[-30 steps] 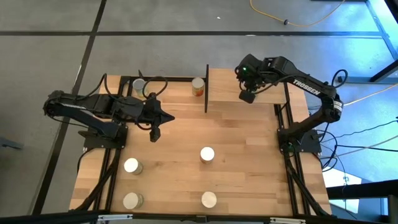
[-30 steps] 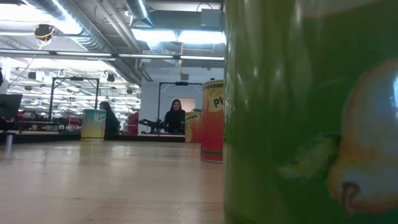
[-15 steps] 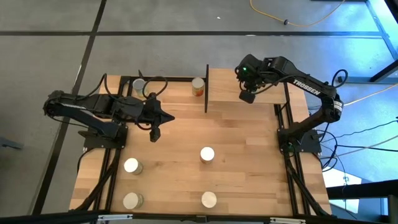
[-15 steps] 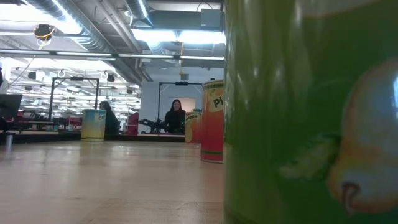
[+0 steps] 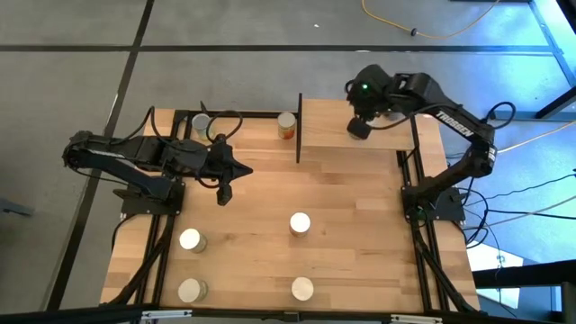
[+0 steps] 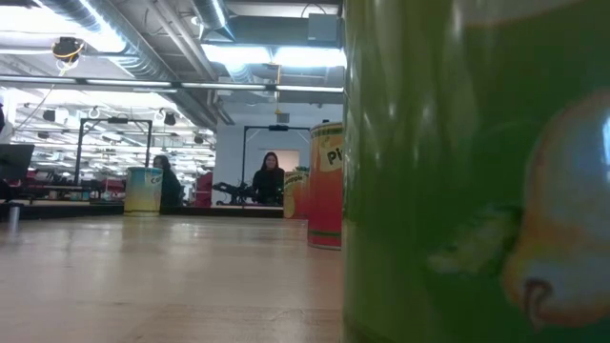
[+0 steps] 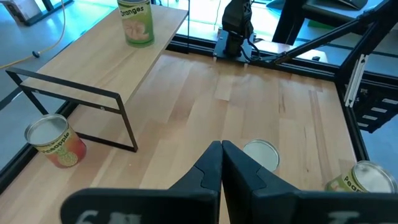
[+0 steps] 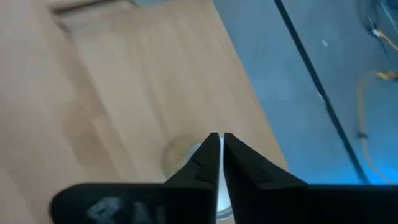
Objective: Pick and place cans onto a shelf
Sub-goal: Put the bottom canned oranges on the shelf
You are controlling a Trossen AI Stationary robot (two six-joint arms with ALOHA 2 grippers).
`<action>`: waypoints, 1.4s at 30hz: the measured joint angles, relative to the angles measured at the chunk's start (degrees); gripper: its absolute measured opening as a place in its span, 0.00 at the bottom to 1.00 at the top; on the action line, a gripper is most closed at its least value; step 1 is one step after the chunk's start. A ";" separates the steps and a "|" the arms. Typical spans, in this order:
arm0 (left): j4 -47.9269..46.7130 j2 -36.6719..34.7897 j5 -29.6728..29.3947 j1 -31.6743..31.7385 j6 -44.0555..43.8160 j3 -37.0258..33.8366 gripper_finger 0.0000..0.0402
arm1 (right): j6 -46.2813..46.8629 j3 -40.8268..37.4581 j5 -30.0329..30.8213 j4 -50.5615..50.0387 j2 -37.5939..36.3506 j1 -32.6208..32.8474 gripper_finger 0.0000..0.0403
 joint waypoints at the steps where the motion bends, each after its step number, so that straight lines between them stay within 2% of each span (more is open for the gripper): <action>1: -0.06 0.00 -0.02 0.02 0.00 0.00 0.00 | -0.18 1.22 -1.24 -0.40 0.00 0.45 0.02; 8: -0.36 0.00 -1.49 0.02 0.16 0.00 0.00 | -5.13 5.46 -10.78 -12.54 -0.03 5.07 0.01; 11: -1.46 0.00 -1.53 0.00 -0.07 0.00 0.00 | -5.12 3.35 -12.95 -12.58 -0.45 6.57 0.01; 14: -2.19 0.00 -3.98 0.00 -0.09 0.00 0.00 | -7.09 0.89 -21.10 -12.71 -0.63 7.54 0.01; 15: -2.45 0.00 -5.56 0.00 -0.10 0.00 0.00 | -7.13 -0.22 -21.94 -12.80 -0.70 7.99 0.00; 20: -2.77 0.00 -10.03 0.14 -0.03 0.00 0.00 | -4.92 -6.51 -15.58 -9.48 -0.66 8.91 0.00; 23: -2.79 0.00 -10.46 0.54 1.29 0.00 0.00 | -4.46 -10.65 -14.12 -5.04 -0.66 8.57 0.00; 29: -2.77 0.00 -10.65 1.72 3.21 0.00 0.00 | -3.11 -16.85 -4.88 -1.85 -0.63 7.85 0.00; 32: -2.76 0.00 -12.24 3.15 2.97 0.00 0.00 | -1.67 -18.29 0.62 -1.64 -0.63 7.08 0.00; 37: -2.75 0.00 -13.39 5.57 1.46 0.00 0.00 | -1.43 -18.57 2.70 0.39 -0.63 4.68 0.00; 42: -2.75 0.00 -13.16 7.77 1.43 0.00 0.00 | -2.64 -18.57 7.88 1.27 -0.63 1.76 0.00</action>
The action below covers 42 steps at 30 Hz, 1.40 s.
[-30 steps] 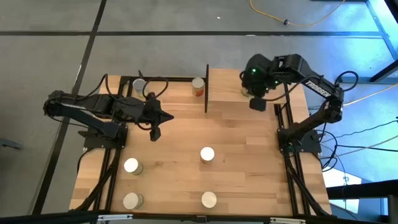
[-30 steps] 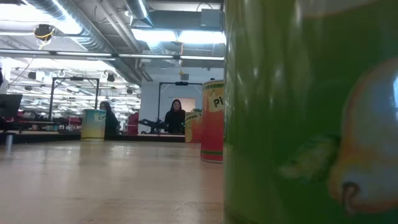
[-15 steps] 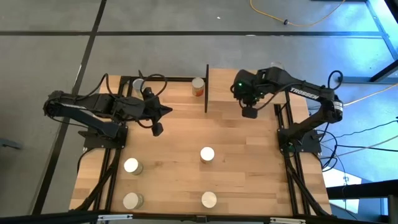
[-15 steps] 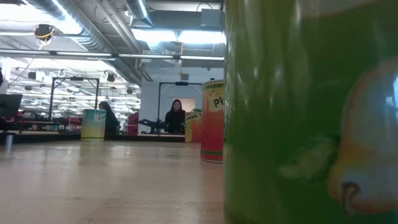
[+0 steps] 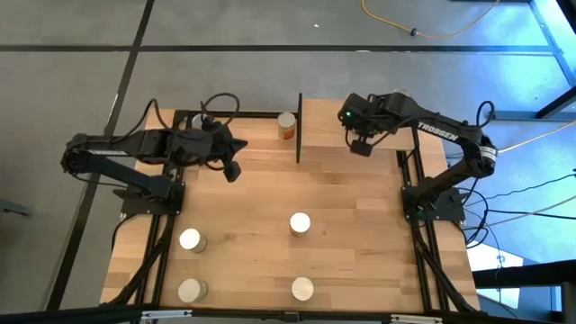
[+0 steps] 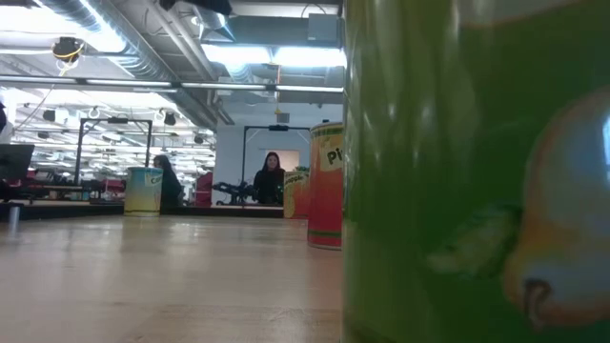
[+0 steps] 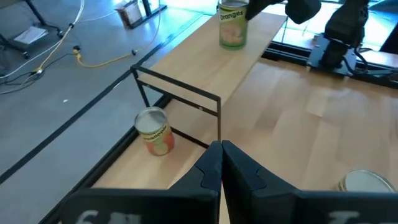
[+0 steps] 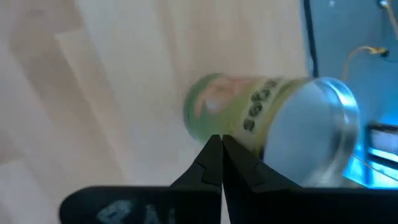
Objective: Pick and place cans onto a shelf
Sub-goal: Put the bottom canned oranges on the shelf
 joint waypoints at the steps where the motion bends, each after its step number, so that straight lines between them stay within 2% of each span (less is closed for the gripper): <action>1: 0.01 0.00 0.03 0.33 -0.01 0.00 0.00 | -0.38 0.00 0.15 0.01 0.00 -0.66 0.00; 14: 0.01 0.00 0.08 3.32 0.01 0.00 0.00 | -2.22 0.00 2.45 4.41 0.00 -6.27 0.00; 16: 0.01 0.00 0.10 3.52 -0.01 0.00 0.00 | -2.31 0.00 -0.26 4.39 0.00 -6.37 0.00; 20: 0.01 0.00 0.09 3.62 0.01 0.00 0.00 | -4.49 0.00 -11.75 5.06 0.00 -6.03 0.00; 22: -0.01 0.00 0.11 3.62 0.01 0.00 0.00 | -4.70 0.00 -13.19 6.46 0.00 -5.60 0.00; 30: -0.01 0.01 0.09 3.62 0.04 0.00 0.00 | -4.60 0.00 -5.70 10.20 0.00 -5.75 0.00; 42: -0.01 0.00 0.09 3.62 0.04 0.00 0.00 | -4.59 0.00 0.11 10.40 0.00 -8.92 0.00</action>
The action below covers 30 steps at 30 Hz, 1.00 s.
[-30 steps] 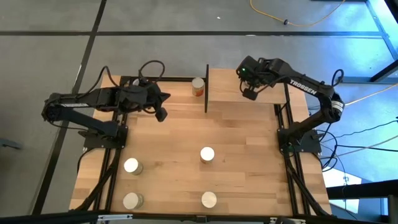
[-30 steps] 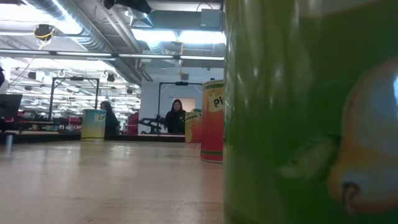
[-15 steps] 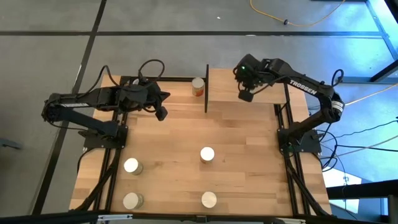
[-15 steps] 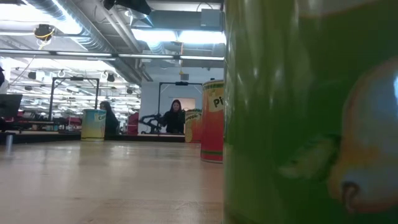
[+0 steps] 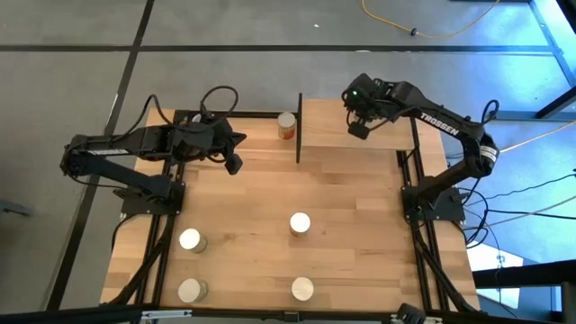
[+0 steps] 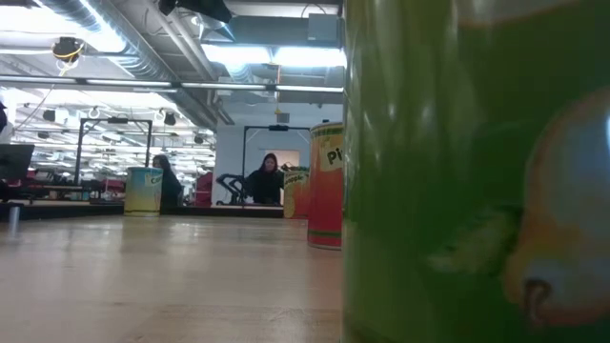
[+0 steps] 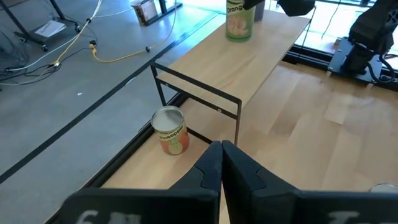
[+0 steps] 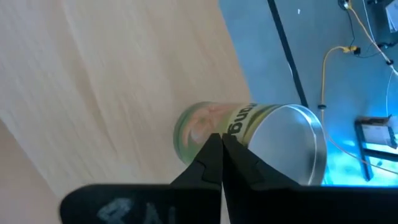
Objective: Pick and place cans onto a shelf
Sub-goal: Put the bottom canned oranges on the shelf
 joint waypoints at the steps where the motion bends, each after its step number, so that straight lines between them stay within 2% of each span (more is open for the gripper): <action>1: 0.00 0.00 0.00 0.00 0.00 0.00 0.00 | 0.00 0.00 0.14 0.02 0.00 -0.21 0.00; 8: 0.01 0.00 0.00 0.00 0.00 0.00 0.00 | -0.02 0.02 4.57 0.97 0.00 -0.59 0.00; 13: 0.02 0.00 0.00 0.00 0.00 0.00 0.00 | -0.02 0.02 -6.33 1.03 0.00 -0.59 0.00; 15: 0.01 0.00 0.00 0.00 0.02 0.00 0.00 | -0.02 0.02 -7.83 1.03 0.00 -0.53 0.00; 21: 0.00 0.00 -0.02 0.00 0.02 0.00 0.00 | -0.11 0.02 -1.19 1.03 0.00 -1.35 0.00; 24: 0.00 0.00 -0.02 0.00 0.02 0.00 0.00 | -0.15 0.02 -0.98 1.03 0.00 -2.30 0.00; 30: 0.00 0.00 -0.02 0.00 0.02 0.00 0.00 | -0.26 0.02 3.99 1.03 0.00 -3.26 0.00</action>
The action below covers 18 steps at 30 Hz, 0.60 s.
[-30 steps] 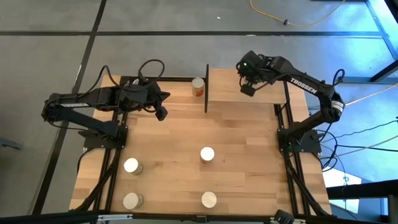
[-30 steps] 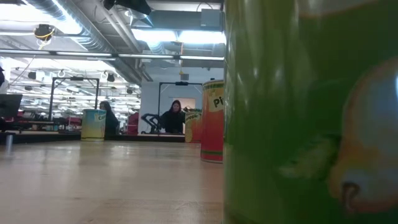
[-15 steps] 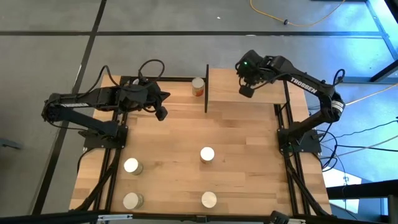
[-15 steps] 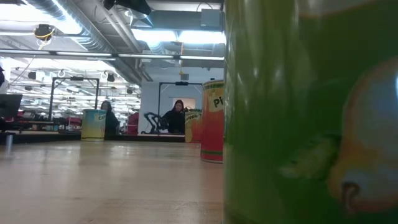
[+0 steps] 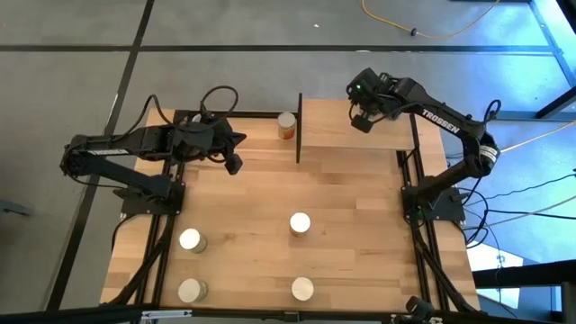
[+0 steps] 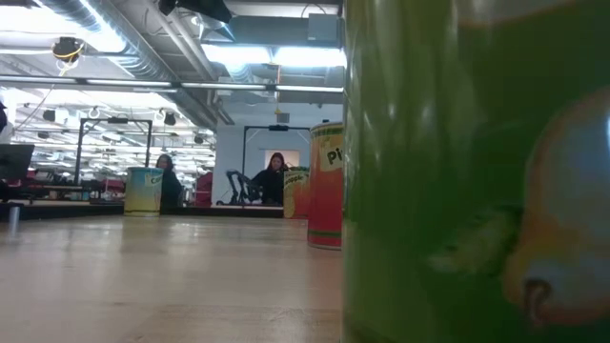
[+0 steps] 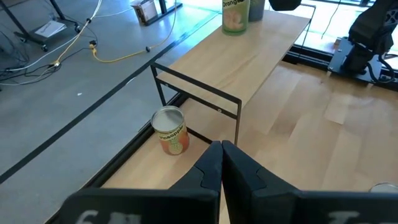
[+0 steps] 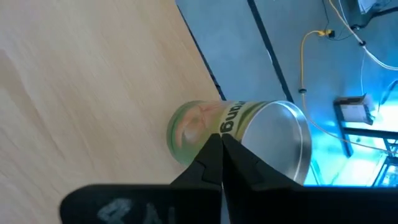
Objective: Pick and place cans onto a shelf
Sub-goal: Put the bottom canned oranges on the shelf, then put the canned carrots on the shelf
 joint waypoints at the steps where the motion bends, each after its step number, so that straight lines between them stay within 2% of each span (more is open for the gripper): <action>1: 0.00 0.00 0.00 0.00 0.00 0.00 0.00 | 0.00 0.00 -0.21 0.00 0.00 -0.08 0.00; 5: 0.00 0.00 0.00 0.00 0.00 0.00 0.00 | 0.00 0.00 -1.62 -0.04 0.00 -0.18 0.00; 10: 0.00 0.00 0.00 0.00 0.00 0.00 0.00 | -0.19 0.00 -13.35 -0.15 -0.15 0.82 0.00; 12: 0.00 0.00 0.00 0.00 -0.01 0.00 0.00 | -0.98 0.16 -15.92 -0.13 -0.15 1.67 0.00; 18: 0.00 0.00 0.00 0.00 -0.09 0.00 0.01 | -2.76 2.69 -17.53 -0.15 -0.15 4.42 0.00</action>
